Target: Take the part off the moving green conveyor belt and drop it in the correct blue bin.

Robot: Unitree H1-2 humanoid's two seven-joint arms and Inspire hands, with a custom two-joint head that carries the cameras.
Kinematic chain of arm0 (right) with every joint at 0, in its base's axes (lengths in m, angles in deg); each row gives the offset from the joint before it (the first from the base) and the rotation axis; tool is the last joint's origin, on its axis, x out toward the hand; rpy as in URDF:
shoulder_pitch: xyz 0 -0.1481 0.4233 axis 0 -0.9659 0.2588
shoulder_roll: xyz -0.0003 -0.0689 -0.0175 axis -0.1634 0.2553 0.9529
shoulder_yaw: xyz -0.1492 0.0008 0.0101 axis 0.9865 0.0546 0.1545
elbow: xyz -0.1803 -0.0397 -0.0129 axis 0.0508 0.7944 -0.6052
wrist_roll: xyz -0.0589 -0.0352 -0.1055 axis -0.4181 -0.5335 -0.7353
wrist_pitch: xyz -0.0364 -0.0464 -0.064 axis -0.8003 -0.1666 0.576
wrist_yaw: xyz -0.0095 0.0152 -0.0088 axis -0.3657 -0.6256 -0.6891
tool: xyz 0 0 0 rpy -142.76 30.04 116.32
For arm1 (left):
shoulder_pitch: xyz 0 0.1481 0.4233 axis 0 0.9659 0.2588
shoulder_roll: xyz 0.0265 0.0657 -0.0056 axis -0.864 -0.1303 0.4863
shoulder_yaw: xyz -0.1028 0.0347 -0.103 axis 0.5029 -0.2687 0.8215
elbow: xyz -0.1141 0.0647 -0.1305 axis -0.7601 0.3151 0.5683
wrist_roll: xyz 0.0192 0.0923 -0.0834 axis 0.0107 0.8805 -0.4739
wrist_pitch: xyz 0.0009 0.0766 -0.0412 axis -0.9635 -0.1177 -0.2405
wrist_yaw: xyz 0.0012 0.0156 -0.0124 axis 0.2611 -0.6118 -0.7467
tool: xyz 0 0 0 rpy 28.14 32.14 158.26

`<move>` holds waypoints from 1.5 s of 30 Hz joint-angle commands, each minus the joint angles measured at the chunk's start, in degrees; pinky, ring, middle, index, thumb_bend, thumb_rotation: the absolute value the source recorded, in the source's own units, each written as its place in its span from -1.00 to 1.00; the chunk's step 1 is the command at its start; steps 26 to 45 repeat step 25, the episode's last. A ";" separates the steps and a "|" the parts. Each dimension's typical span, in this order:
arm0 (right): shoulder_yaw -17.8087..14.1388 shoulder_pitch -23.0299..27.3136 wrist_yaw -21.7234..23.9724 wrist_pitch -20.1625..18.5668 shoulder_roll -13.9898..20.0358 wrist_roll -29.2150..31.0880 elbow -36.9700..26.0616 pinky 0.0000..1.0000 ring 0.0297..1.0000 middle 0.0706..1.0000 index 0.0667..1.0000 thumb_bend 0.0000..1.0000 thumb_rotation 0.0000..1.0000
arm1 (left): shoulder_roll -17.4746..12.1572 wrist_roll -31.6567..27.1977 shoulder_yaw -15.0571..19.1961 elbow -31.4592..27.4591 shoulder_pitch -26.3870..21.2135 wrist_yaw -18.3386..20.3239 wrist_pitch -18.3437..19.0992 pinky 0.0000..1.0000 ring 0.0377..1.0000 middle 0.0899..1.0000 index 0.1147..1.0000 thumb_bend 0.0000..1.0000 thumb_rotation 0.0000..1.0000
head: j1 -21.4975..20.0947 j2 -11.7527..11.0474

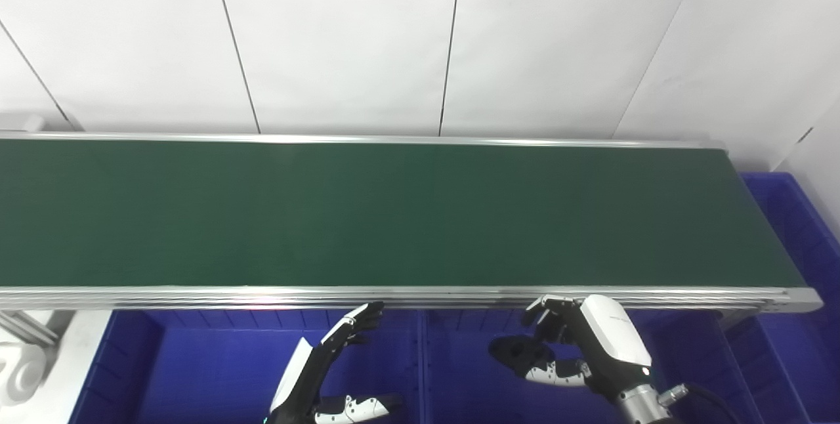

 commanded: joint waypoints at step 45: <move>-1.95 -3.90 -0.79 -0.37 -2.47 4.44 -5.13 0.33 0.46 0.52 0.54 0.24 0.07 | 0.18 0.00 1.60 -2.35 0.38 1.78 -1.92 0.48 0.62 0.69 0.68 0.51 -0.02 | 0.09 0.67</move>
